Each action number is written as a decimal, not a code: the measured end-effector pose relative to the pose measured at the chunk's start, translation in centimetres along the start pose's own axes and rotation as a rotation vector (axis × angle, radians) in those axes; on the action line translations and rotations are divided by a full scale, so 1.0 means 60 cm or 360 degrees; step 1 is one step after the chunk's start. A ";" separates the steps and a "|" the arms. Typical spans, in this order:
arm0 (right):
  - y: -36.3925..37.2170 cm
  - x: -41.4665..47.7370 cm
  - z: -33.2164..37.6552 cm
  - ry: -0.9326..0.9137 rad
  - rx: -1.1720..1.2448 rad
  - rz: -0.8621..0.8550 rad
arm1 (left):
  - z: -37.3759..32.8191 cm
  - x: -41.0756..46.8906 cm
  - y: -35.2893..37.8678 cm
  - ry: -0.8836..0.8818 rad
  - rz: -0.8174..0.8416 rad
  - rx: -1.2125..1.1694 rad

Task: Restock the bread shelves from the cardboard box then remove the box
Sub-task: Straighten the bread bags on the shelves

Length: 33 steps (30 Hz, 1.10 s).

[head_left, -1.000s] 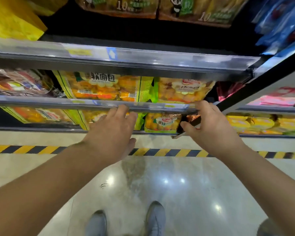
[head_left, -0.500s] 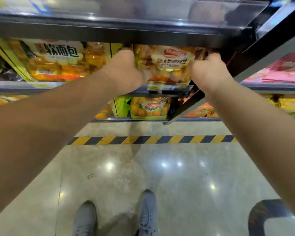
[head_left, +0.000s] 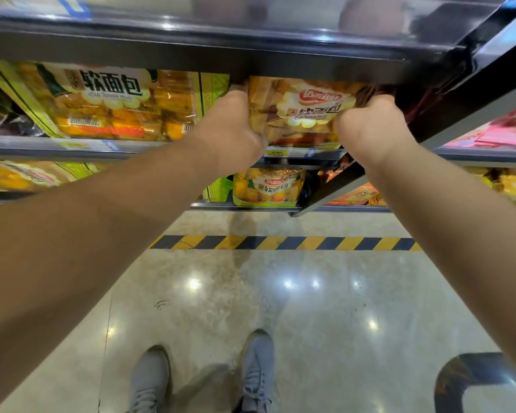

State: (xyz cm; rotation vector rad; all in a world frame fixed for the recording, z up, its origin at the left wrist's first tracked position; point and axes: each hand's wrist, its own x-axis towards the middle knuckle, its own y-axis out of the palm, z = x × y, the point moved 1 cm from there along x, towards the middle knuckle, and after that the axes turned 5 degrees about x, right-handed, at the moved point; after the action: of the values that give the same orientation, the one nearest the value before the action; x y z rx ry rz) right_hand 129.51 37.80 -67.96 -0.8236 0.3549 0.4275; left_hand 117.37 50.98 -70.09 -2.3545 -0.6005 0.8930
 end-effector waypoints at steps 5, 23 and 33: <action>0.001 -0.012 -0.005 -0.0057 0.0045 -0.0018 | 0.000 -0.011 -0.011 0.0179 -0.0056 0.0199; 0.146 -0.083 -0.253 -0.0274 -0.0644 0.0390 | 0.183 -0.062 0.134 0.0047 0.0432 0.0897; 0.289 0.046 -0.395 -0.0726 -0.1209 0.0291 | 0.342 0.076 0.286 0.0344 0.0298 0.1549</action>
State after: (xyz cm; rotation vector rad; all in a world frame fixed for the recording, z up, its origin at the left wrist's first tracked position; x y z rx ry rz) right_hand 120.04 30.78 -95.00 -1.3947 -0.1828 0.9299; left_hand 109.64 47.44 -95.88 -1.5786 0.1512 0.7484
